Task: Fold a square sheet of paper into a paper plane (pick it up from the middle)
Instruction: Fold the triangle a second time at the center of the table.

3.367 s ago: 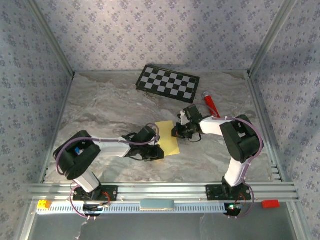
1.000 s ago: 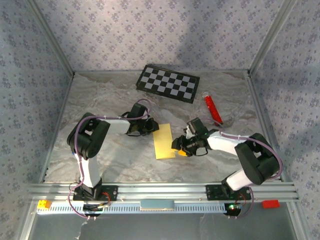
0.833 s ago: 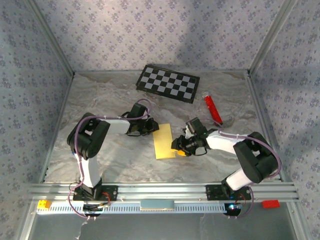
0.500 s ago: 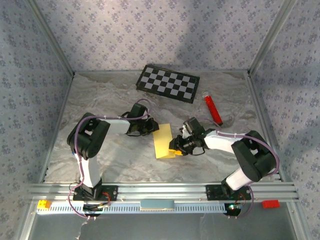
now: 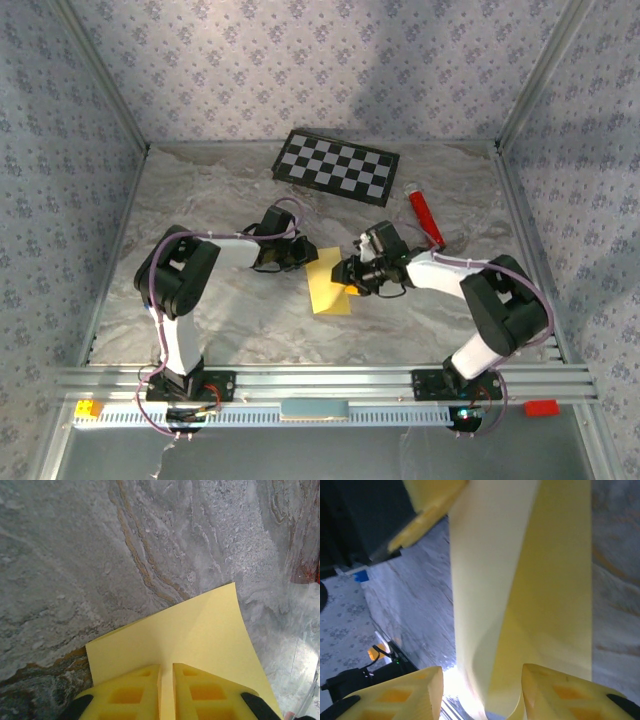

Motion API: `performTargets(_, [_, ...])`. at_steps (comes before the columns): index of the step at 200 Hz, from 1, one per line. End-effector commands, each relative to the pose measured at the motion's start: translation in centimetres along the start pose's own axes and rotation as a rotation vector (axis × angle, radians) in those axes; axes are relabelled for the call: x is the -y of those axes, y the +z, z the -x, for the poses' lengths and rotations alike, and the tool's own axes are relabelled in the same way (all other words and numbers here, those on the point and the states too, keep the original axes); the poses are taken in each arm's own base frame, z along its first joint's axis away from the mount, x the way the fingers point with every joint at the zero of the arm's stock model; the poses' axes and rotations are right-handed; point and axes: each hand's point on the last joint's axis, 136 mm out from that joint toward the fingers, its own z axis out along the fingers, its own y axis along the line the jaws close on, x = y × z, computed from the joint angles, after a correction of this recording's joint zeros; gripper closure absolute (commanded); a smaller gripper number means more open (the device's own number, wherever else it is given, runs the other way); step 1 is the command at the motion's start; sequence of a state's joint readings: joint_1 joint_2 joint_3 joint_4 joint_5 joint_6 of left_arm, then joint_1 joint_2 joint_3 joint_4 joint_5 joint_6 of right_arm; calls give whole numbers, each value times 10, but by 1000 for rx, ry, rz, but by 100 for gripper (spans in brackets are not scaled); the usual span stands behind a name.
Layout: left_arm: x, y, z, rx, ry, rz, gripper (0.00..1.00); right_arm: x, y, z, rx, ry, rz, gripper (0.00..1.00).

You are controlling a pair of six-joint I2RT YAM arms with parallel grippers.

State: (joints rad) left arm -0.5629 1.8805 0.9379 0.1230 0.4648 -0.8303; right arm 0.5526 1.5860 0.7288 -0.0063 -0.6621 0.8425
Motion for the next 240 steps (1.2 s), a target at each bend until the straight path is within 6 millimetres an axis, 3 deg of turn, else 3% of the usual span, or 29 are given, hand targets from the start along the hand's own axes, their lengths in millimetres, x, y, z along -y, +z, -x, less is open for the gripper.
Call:
performTargets(1, [-31, 9, -24, -85, -31, 95, 85, -11, 5, 8, -24, -40, 65, 54])
performTargets(54, [-31, 8, -25, -89, -32, 98, 85, -4, 7, 15, -41, -55, 63, 54])
performTargets(106, [-27, 8, -24, -95, -30, 88, 85, -1, 1, 3, -91, -69, 104, 59])
performTargets(203, [-3, -1, -12, -58, 5, 25, 82, 31, 10, 6, -94, 0, -9, 83])
performTargets(240, [21, -19, -5, -10, 54, -28, 72, 29, 10, 11, -57, 35, -1, 94])
